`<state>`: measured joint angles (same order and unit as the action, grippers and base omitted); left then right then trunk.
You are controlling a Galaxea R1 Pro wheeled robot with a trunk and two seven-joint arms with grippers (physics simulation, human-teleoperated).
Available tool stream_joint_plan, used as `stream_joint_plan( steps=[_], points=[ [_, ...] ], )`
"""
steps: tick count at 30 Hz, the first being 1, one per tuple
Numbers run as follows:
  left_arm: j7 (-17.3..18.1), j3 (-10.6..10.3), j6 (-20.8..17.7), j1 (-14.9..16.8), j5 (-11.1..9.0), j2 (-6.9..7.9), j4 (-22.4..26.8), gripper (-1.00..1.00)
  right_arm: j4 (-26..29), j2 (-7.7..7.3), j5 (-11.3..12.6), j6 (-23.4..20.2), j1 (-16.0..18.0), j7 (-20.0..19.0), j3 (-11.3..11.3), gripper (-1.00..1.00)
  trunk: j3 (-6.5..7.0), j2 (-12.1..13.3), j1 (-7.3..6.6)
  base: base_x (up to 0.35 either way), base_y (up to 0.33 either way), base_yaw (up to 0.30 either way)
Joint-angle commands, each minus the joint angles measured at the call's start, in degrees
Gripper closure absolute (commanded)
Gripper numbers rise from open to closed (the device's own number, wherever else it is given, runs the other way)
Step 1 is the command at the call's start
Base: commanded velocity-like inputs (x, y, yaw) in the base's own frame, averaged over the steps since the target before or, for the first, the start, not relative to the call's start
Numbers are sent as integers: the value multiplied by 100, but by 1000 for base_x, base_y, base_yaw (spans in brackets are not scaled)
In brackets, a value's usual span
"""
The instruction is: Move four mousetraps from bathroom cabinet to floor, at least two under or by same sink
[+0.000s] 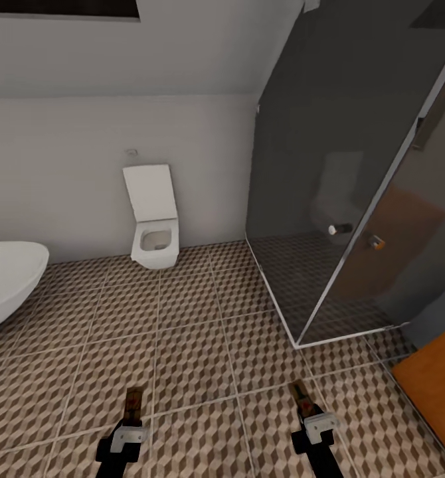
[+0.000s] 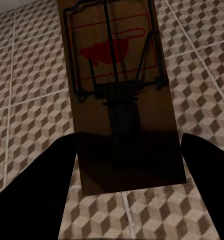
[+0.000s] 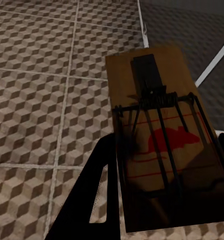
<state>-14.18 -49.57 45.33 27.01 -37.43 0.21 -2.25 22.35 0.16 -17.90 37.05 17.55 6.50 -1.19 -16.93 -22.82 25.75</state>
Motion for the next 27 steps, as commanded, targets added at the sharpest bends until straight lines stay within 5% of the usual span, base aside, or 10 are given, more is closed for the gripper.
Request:
stream_joint_plan(
  steps=[1,27],
  points=[
    [-50,-48,11,6,14,-4,-12,100,-3,2,-55,12,3,26,-13,100,-9,-10,3,0,0,220],
    [-50,-44,11,6,11,-4,-12,100,-3,2,-55,12,3,26,-13,100,-9,-10,3,0,0,183]
  ],
)
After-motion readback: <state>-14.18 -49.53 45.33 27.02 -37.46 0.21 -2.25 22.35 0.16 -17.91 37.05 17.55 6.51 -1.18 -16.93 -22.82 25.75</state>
